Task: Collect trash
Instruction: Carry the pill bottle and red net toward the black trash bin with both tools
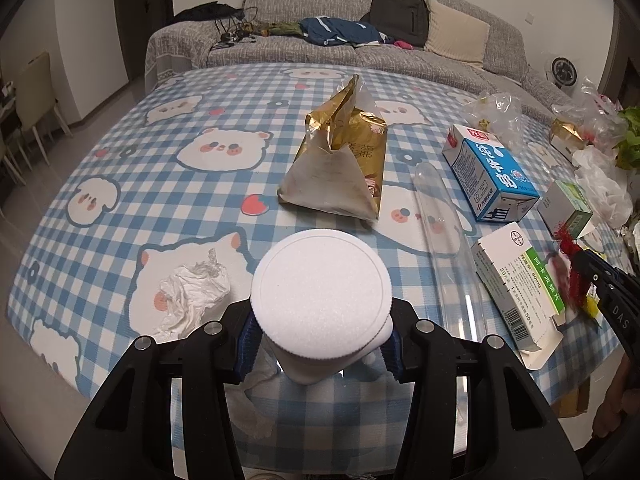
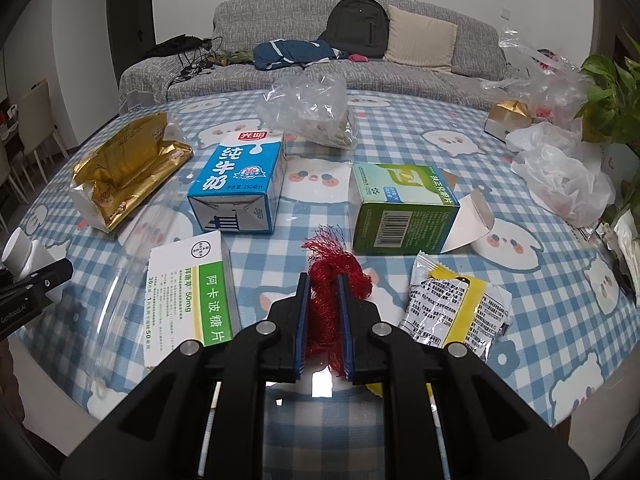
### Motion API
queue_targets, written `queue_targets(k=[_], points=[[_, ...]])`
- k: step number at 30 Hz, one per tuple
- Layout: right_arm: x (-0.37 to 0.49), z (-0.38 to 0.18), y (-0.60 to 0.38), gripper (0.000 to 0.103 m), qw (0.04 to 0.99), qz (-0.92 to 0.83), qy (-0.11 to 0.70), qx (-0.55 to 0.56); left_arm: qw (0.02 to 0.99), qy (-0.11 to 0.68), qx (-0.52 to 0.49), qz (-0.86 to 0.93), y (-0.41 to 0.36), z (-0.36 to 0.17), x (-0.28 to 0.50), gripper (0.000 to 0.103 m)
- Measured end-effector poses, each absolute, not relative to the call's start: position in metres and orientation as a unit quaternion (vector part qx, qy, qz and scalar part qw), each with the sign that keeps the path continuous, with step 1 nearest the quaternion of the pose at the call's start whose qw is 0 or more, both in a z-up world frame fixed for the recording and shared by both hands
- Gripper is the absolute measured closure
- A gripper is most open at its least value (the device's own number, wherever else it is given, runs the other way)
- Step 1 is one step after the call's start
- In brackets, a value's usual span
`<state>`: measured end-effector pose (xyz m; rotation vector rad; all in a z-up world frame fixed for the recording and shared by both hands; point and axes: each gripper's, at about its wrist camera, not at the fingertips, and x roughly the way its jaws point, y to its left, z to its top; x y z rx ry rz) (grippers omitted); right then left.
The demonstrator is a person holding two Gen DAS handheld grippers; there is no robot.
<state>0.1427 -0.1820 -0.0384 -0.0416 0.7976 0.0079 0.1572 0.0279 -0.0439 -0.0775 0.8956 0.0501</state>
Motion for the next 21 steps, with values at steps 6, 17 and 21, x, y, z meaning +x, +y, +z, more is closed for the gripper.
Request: queue_targets(k=[6,17,21], points=[[0.133,-0.028,-0.182,0.09,0.924,0.007,0.383,-0.018,0.903,0.428,-0.032,0.021,0.023,-0.035,0.147,0.055],[0.103,-0.01,-0.183,0.09,0.929,0.011,0.371,-0.013,0.904,0.426,-0.026,0.016,0.016,-0.025,0.122,0.055],[0.09,-0.007,-0.184,0.09,0.93,0.012,0.368,-0.009,0.906,0.422,-0.026,0.013,0.014,-0.022,0.107,0.055]])
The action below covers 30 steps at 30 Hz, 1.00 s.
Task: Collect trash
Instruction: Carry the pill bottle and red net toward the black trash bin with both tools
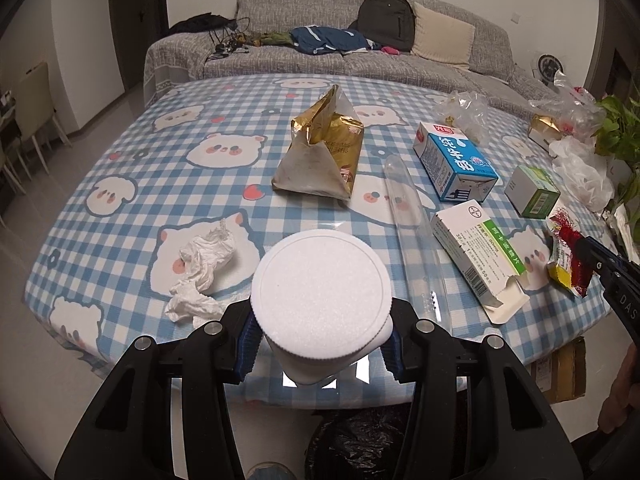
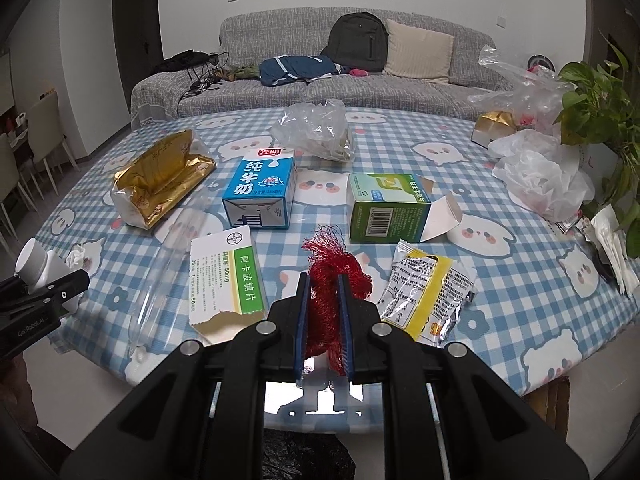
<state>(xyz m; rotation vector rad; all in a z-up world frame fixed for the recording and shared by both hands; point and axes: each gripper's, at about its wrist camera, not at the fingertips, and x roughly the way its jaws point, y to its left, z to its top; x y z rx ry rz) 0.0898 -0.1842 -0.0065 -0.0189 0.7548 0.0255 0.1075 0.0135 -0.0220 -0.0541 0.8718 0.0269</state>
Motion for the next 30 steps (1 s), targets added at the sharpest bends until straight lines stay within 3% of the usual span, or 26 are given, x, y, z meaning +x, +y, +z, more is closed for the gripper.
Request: queue_targets(k=[30], points=[[-0.011,0.003,-0.157,0.09,0.933,0.051,0.354,-0.019,0.911,0.411,-0.039,0.004,0.017,-0.027,-0.013,0.055]])
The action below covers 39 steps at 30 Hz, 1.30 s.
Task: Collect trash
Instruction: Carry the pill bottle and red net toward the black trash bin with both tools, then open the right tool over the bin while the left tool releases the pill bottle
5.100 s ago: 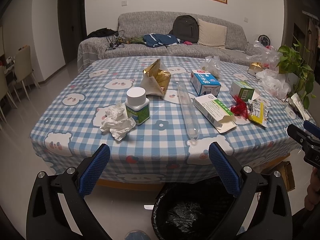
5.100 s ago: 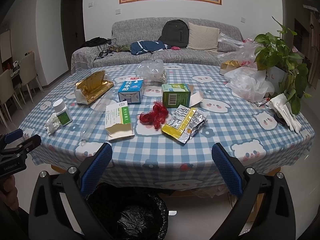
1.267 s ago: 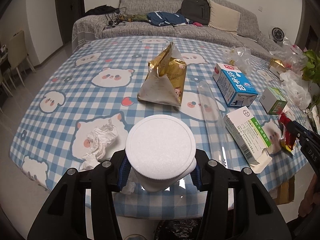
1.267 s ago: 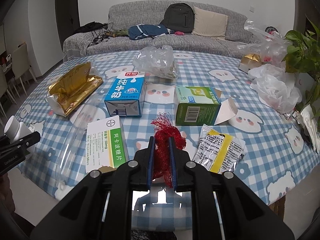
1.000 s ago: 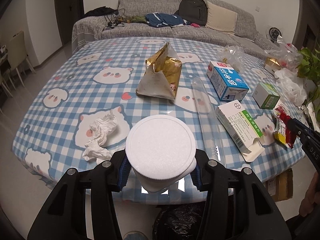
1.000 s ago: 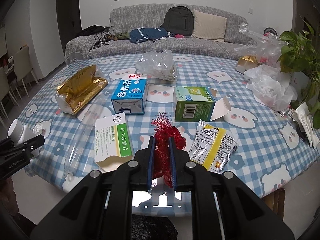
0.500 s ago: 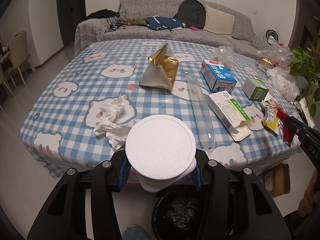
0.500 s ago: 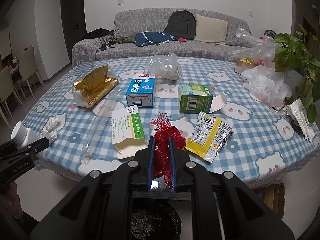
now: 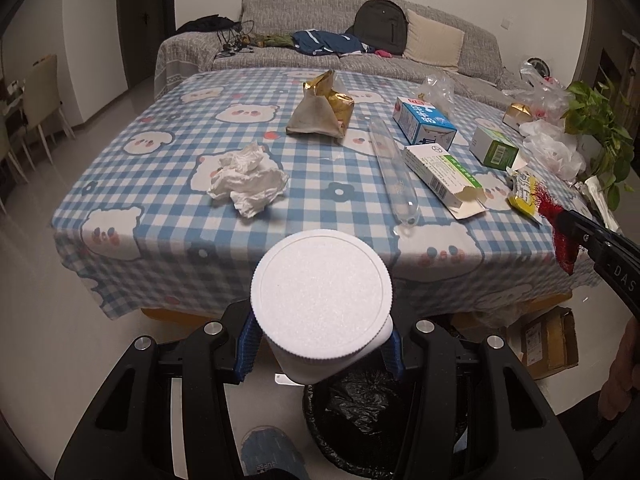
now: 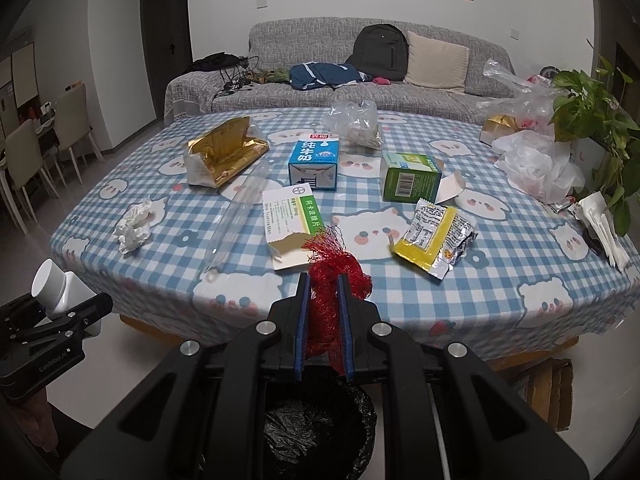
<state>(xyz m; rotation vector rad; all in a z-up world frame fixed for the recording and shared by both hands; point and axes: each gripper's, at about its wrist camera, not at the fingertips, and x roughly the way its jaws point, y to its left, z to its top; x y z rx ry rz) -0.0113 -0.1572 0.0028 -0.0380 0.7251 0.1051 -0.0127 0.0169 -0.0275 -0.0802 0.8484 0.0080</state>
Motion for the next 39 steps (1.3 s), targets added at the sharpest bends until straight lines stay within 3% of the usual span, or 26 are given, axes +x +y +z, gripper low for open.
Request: queue_targets(k=[39], points=[[-0.047,-0.119,-0.125,0.09,0.898,0.086,0.43,-0.027,0.893,0.445,-0.061,0.031,0.036,-0.143,-0.049,0.055]])
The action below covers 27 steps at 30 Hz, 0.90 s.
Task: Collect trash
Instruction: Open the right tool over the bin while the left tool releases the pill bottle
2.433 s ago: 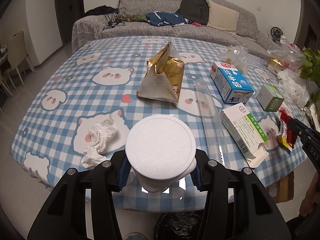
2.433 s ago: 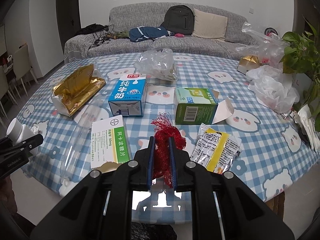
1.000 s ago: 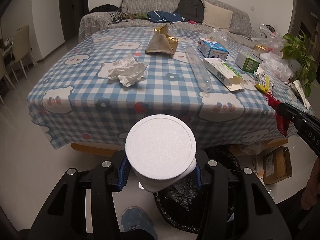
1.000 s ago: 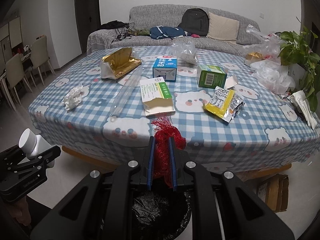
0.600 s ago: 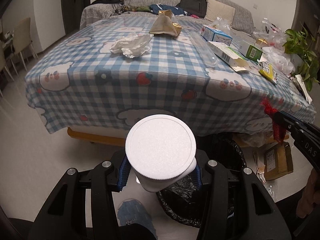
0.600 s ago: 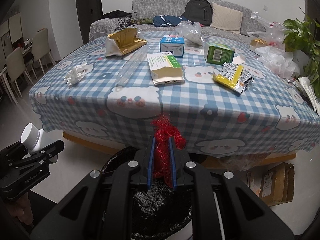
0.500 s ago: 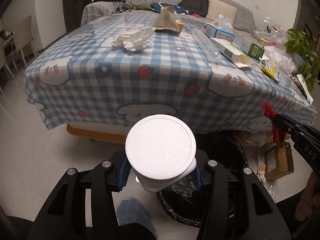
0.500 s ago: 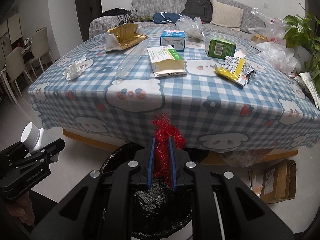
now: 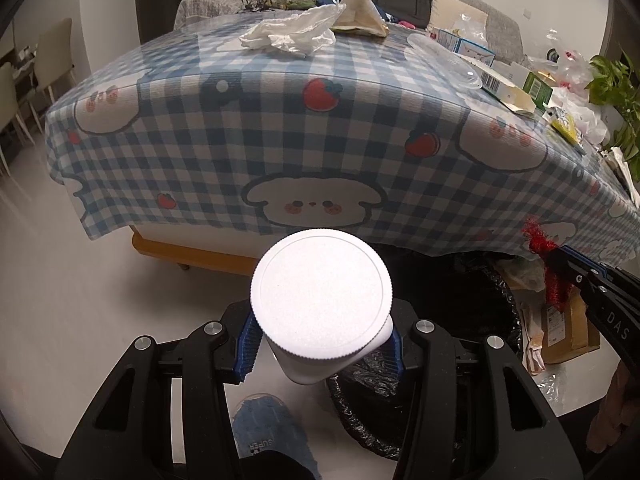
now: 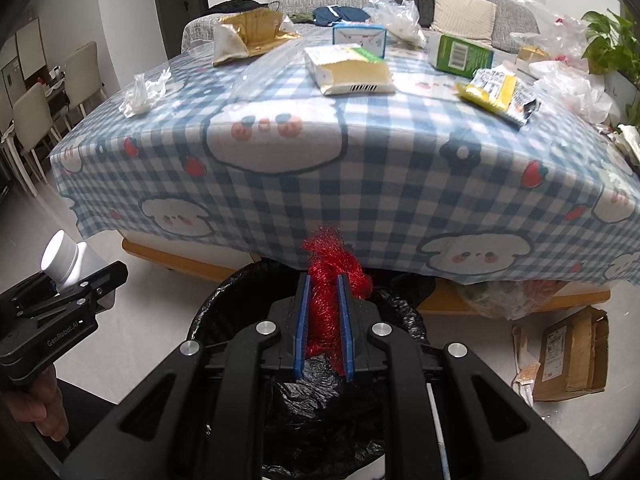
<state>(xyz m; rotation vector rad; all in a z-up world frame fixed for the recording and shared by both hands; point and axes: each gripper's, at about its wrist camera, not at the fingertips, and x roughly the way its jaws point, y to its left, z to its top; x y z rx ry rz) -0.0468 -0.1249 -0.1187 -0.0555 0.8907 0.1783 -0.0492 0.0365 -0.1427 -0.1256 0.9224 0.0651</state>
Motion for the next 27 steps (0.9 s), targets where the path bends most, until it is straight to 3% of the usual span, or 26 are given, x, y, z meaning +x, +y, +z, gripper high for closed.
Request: queue_targets(k=[9,14,19,27], points=[[-0.037,-0.151,-0.111,0.09,0.885,0.098,0.454,-0.037,0.893,0.445,-0.056,0.031,0.035,-0.164,-0.047,0.055],[-0.037,-0.157,-0.108,0.08,0.884,0.098,0.455,-0.043,0.89,0.452,-0.054,0.03,0.028,-0.171,-0.045,0.055],[-0.04,-0.154,-0.112,0.05,0.887,0.1,0.449,-0.046,0.89,0.453,-0.053,0.024,0.021,-0.173,-0.043,0.055],[-0.047,-0.139,-0.134,0.019,0.899,0.083,0.429,-0.033,0.891,0.451,-0.055,0.006,-0.003,-0.165,-0.04,0.055]])
